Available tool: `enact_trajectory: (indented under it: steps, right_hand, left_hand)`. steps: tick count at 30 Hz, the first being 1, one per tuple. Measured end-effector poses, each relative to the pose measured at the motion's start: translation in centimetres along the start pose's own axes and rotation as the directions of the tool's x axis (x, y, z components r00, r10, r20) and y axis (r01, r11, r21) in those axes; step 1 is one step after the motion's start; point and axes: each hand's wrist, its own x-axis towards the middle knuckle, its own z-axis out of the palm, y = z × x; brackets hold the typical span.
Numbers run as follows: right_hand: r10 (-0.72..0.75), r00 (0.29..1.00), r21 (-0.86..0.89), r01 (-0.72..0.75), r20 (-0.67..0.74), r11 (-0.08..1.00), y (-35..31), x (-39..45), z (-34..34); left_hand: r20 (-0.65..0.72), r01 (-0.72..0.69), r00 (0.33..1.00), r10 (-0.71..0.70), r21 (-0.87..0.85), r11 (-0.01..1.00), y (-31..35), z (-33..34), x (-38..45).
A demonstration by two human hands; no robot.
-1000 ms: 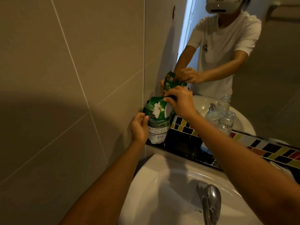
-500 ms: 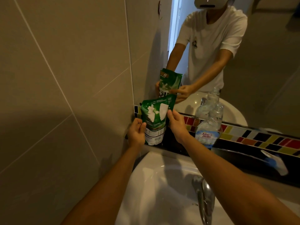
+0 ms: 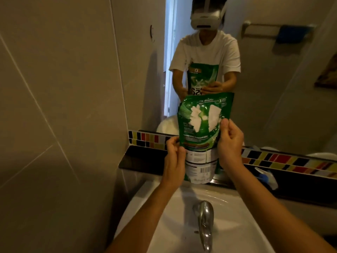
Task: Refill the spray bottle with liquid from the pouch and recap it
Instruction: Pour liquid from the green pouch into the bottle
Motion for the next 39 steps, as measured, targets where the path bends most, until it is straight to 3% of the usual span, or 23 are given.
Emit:
enact_trajectory:
  steps: [4, 9, 18, 23, 30, 39]
  right_hand:
    - [0.083, 0.993, 0.006, -0.083, -0.078, 0.997, -1.1, 1.7, -5.1]
    - [0.196, 0.971, -0.044, -0.203, -0.140, 0.978, -0.9, 3.1, -9.9]
    - [0.280, 0.953, -0.199, -0.298, -0.115, 0.934, 1.2, 3.6, -13.0]
    - [0.194, 0.981, -0.357, -0.188, -0.018, 0.915, 2.2, 4.0, -13.2]
    - [0.150, 0.956, -0.275, -0.078, 0.251, 0.958, 1.3, 3.8, -12.2]
    - [0.182, 0.938, -0.332, -0.078, 0.294, 0.940, 1.6, 5.5, -12.0]
  left_hand:
    - [0.251, -0.020, 0.968, 0.011, 0.035, 0.999, -0.4, 4.8, -1.4]
    - [0.328, 0.024, 0.944, -0.020, -0.009, 1.000, 0.8, 9.9, -1.4]
    - [0.262, 0.108, 0.959, -0.108, 0.013, 0.994, -0.8, 14.8, -3.0]
    - [0.231, 0.151, 0.962, -0.145, -0.010, 0.988, -1.9, 15.6, -3.1]
    - [0.199, 0.223, 0.957, -0.211, -0.038, 0.974, -2.2, 15.5, -2.3]
    - [0.170, 0.270, 0.952, -0.256, -0.068, 0.960, -1.7, 16.2, -1.2]
